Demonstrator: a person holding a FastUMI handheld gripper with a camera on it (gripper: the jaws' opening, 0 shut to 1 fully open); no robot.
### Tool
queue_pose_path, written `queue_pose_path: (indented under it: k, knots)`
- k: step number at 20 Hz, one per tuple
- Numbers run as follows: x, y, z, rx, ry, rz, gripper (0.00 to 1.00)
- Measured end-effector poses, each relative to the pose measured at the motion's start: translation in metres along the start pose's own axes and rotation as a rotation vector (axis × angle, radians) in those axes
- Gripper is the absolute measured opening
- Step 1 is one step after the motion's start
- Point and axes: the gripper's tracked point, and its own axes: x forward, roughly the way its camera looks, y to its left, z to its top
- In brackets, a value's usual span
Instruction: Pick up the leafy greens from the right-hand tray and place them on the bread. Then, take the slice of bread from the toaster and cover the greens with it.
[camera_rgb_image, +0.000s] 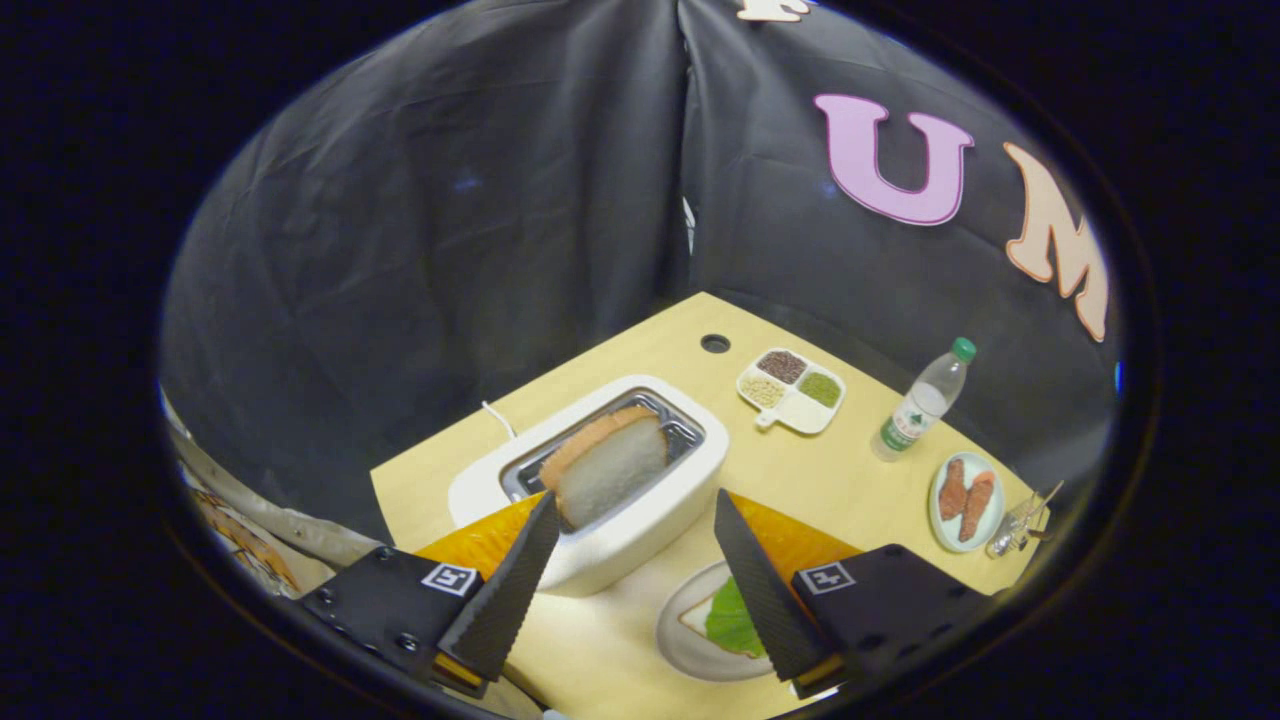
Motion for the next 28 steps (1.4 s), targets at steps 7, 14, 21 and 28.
queue_pose_path:
  k: [7, 14, 21, 28]
  knots:
    - [0.022, 0.017, 0.014, 0.076, 0.012, 0.014, 1.0]
    - [0.049, 0.022, 0.009, 0.117, 0.053, -0.003, 0.96]
    - [0.067, 0.02, -0.004, 0.133, 0.108, -0.017, 0.69]
    - [0.068, 0.015, -0.01, 0.188, 0.141, -0.061, 0.36]
